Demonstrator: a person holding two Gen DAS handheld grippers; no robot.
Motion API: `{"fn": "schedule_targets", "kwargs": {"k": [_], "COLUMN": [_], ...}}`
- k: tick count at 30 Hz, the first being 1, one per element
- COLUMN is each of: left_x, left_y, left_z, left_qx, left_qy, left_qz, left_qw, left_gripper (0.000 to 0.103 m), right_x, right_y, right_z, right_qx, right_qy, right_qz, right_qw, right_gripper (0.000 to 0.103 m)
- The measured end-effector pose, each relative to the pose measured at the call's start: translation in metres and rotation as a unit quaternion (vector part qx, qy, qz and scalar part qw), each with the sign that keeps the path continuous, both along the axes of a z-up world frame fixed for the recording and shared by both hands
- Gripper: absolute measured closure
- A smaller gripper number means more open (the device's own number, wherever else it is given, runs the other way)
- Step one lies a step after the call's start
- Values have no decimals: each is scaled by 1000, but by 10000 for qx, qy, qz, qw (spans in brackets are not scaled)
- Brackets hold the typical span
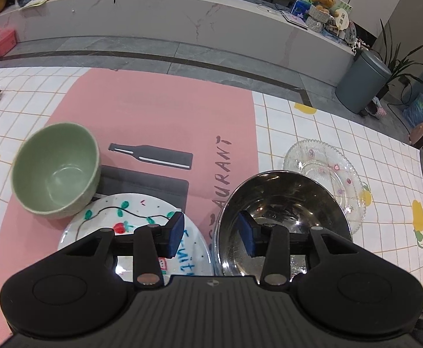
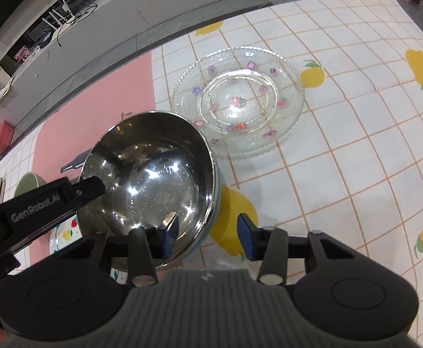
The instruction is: Organize plates and bowls
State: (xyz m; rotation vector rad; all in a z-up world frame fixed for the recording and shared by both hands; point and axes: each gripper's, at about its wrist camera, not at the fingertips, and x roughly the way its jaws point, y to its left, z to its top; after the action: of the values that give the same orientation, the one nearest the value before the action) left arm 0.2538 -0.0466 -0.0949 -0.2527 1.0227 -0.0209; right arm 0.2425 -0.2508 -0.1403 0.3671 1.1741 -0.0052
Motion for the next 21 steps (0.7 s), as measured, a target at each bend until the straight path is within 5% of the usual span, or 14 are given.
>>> {"fn": "schedule_targets", "kwargs": {"k": [5,15,21], "left_x": [3,6,3], "left_y": [-4,-8,-14], "left_z": [-7,-11,-6], "left_qx": [29,42,123], "left_qy": [82,184,128], "left_qz": [-56,-138,-227], "left_qw": [9999,9997,9996], "left_gripper": [55,92,95], "right_x": [2,2,1], "right_y": [0,1,-1], "right_z": [-4,-6,-4], "right_qx": [27,179,77], "right_qy": [19,-15,-26], "right_qz": [31,9,-70], "right_qw": [10000,9998,9999], "right_gripper": [68,80,84]}}
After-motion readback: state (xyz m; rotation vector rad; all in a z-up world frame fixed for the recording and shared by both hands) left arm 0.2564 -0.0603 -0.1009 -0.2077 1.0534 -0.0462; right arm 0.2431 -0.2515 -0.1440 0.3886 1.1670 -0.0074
